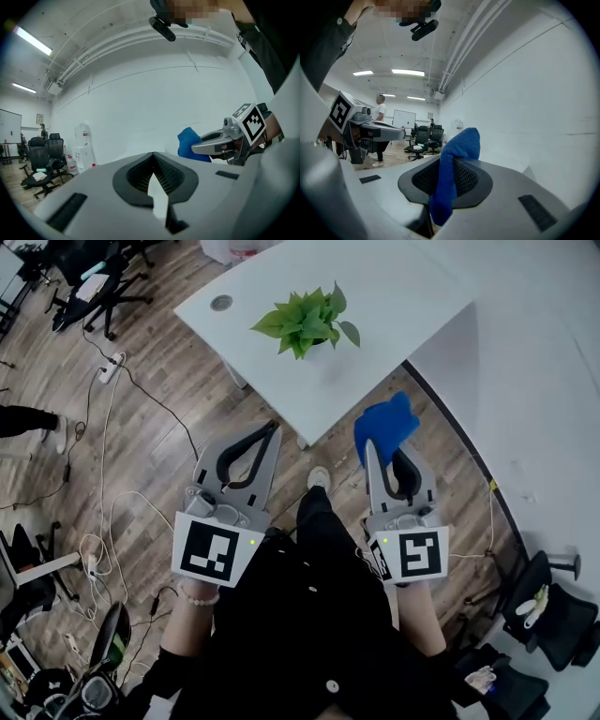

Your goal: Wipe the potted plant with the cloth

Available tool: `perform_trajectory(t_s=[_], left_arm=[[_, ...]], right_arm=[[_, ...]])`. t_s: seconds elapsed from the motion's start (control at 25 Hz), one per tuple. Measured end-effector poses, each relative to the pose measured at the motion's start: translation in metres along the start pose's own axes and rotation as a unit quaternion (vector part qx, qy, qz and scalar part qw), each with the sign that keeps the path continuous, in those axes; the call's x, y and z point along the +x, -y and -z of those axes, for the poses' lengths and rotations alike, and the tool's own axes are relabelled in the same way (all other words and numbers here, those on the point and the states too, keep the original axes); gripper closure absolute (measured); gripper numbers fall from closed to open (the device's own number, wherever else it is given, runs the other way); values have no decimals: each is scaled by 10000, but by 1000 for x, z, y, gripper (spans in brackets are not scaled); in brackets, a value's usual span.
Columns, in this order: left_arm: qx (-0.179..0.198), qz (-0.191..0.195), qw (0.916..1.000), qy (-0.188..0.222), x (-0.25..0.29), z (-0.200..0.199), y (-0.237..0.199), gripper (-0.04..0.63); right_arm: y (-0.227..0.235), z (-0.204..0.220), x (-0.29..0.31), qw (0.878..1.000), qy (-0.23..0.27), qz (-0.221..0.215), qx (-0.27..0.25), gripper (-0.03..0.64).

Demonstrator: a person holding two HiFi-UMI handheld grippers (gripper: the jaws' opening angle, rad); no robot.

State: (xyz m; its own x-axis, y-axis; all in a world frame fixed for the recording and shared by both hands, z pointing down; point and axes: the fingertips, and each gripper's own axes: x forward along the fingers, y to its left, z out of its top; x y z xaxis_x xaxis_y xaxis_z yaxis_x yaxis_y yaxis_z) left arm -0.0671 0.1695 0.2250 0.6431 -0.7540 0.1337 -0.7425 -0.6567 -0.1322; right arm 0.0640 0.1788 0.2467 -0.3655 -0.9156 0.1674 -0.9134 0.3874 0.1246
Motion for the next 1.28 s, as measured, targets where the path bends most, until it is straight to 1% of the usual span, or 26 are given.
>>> perform_trajectory(t_s=[0.2, 0.32, 0.6, 0.84, 0.96, 1.12, 1.28], left_arm=[[-31, -196, 9998, -88, 57, -2, -12, 582], [-65, -343, 9992, -180, 81, -1, -20, 582], [-233, -810, 9960, -301, 115, 4, -43, 582], [-302, -1110, 9923, -468, 134, 12, -53, 582], [-310, -1235, 9905, -524, 136, 14, -58, 581], [-359, -1261, 9891, -671, 137, 24, -63, 581], [-381, -980, 9898, -965, 140, 47, -60, 581]], right_arm=[[47, 4, 40, 9998, -59, -214, -5, 532], [68, 6, 64, 9992, -105, -391, -23, 532], [97, 5, 108, 9972, 28, -748, -53, 532], [121, 19, 131, 9954, -92, -942, -117, 532], [128, 27, 136, 9949, -164, -992, -40, 532], [137, 38, 140, 9950, -247, -970, 32, 532], [141, 51, 145, 9945, -254, -1009, 93, 532]])
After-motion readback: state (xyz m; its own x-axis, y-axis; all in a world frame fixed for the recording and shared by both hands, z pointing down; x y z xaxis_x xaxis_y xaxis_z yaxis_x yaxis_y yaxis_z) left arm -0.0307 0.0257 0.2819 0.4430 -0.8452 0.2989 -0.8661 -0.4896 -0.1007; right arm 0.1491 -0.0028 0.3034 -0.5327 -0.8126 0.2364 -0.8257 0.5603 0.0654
